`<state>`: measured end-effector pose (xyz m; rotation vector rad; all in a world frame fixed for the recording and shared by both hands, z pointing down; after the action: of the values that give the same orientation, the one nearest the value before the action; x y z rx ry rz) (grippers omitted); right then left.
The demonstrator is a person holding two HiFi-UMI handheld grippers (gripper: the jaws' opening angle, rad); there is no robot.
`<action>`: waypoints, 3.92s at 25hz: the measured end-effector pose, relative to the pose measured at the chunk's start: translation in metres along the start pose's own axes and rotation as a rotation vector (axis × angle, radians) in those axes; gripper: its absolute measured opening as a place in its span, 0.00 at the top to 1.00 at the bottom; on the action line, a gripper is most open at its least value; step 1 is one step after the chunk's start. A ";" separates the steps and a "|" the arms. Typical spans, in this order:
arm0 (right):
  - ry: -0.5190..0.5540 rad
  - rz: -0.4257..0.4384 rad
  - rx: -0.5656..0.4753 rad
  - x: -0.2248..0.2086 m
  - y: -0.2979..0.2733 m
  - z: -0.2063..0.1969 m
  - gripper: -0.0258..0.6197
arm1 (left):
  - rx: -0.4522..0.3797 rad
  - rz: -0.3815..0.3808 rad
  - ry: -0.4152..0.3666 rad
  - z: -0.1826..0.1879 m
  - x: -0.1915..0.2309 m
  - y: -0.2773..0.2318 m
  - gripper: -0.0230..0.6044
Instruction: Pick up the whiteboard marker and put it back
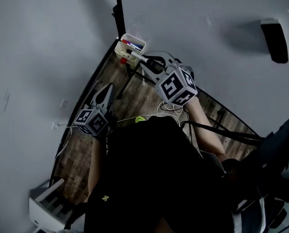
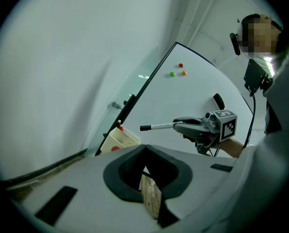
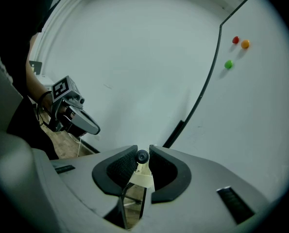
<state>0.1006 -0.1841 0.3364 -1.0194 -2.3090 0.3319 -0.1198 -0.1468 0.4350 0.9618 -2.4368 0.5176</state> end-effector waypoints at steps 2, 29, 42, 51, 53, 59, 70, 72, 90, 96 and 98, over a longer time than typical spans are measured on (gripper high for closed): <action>-0.002 -0.001 -0.002 0.002 0.001 0.001 0.84 | 0.008 -0.002 -0.002 -0.001 -0.002 0.000 0.91; -0.001 -0.019 0.018 0.000 -0.004 -0.008 0.84 | 0.061 -0.005 0.051 -0.022 -0.015 0.022 0.91; -0.011 -0.054 0.047 -0.027 -0.029 -0.031 0.84 | 0.065 0.066 0.078 -0.025 -0.012 0.038 0.91; -0.013 -0.041 0.062 -0.038 -0.052 -0.042 0.84 | 0.065 0.122 0.121 -0.031 -0.006 0.049 0.91; -0.013 -0.044 0.063 -0.039 -0.055 -0.043 0.84 | 0.066 0.126 0.124 -0.031 -0.006 0.049 0.91; -0.027 -0.033 0.067 -0.043 -0.068 -0.051 0.84 | 0.072 0.135 0.118 -0.029 -0.004 0.045 0.91; -0.055 -0.052 0.046 -0.041 -0.083 -0.054 0.84 | 0.088 0.161 0.115 -0.026 -0.007 0.046 0.91; -0.068 -0.061 0.030 -0.041 -0.082 -0.051 0.84 | 0.093 0.162 0.112 -0.026 -0.008 0.048 0.91; -0.105 -0.091 0.057 -0.032 -0.075 -0.067 0.83 | 0.098 0.166 0.143 -0.034 -0.017 0.060 0.91; -0.123 -0.095 0.069 -0.032 -0.078 -0.073 0.83 | 0.105 0.167 0.137 -0.035 -0.015 0.060 0.91; -0.127 -0.097 0.076 -0.031 -0.078 -0.075 0.83 | 0.103 0.165 0.136 -0.035 -0.015 0.061 0.91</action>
<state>0.1166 -0.2603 0.4173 -0.8684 -2.4299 0.4523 -0.1431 -0.0798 0.4450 0.7422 -2.3976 0.7481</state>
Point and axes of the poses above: the fingertips, and each gripper's own axes: y backward along the fingers, x to its left, z out of its top, the point moved 8 cm from there along y, backward along the fingers, and after that the axes turned 2 degrees about x, right-handed, at the moved point
